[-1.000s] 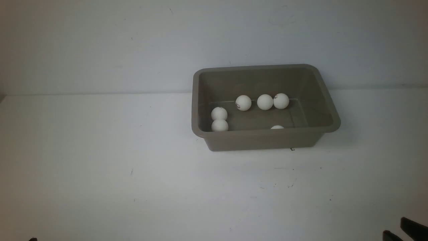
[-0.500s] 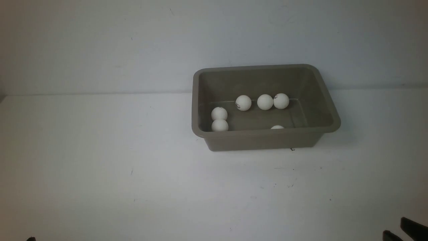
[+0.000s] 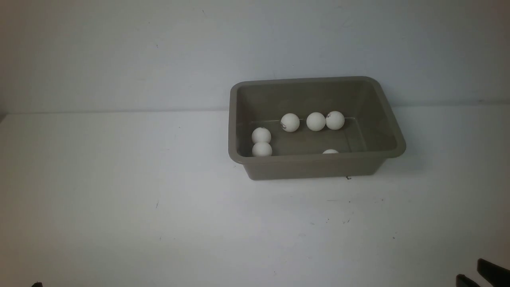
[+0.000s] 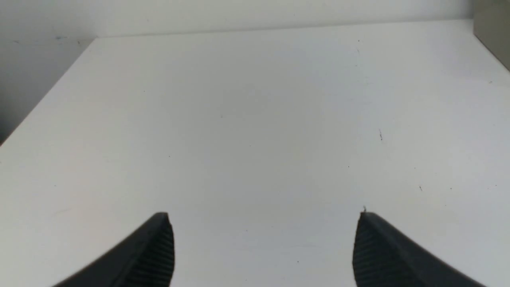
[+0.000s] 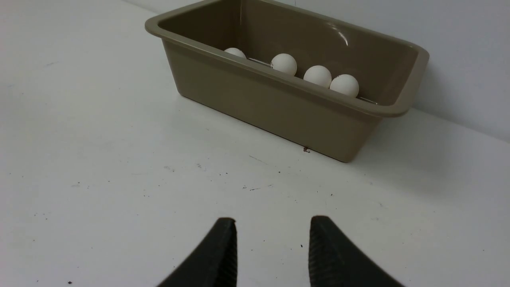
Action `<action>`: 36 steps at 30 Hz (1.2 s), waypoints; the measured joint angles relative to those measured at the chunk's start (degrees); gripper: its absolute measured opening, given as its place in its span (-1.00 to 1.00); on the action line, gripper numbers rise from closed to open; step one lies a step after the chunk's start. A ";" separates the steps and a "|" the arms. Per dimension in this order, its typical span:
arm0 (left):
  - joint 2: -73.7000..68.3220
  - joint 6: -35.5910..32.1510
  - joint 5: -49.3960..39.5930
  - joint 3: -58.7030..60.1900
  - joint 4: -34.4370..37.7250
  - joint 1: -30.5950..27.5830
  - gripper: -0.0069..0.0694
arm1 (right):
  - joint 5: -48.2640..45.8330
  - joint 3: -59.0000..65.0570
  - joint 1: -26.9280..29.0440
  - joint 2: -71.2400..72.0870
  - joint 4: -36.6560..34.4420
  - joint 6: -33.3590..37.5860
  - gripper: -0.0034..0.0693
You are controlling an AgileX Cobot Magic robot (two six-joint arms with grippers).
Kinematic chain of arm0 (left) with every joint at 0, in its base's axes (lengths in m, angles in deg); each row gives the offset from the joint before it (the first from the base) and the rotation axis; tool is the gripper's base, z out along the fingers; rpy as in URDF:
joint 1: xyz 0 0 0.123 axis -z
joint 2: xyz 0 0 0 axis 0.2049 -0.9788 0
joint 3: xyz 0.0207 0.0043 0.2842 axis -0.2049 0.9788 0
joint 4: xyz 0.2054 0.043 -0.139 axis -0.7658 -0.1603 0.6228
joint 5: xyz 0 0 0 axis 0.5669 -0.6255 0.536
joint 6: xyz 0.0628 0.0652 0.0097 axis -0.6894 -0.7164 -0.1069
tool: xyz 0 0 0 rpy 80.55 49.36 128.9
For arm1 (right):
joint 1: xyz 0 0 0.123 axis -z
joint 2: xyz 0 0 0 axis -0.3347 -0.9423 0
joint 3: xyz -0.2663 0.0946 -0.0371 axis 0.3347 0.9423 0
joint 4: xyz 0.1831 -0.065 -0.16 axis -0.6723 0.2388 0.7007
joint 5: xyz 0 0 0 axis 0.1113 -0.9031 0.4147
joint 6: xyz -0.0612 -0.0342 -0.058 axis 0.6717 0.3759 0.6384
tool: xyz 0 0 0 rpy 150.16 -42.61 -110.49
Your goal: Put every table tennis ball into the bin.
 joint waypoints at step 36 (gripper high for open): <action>0.00 -0.05 0.00 0.00 0.00 0.00 0.61 | 4.25 0.00 29.94 11.27 5.84 -13.70 -0.24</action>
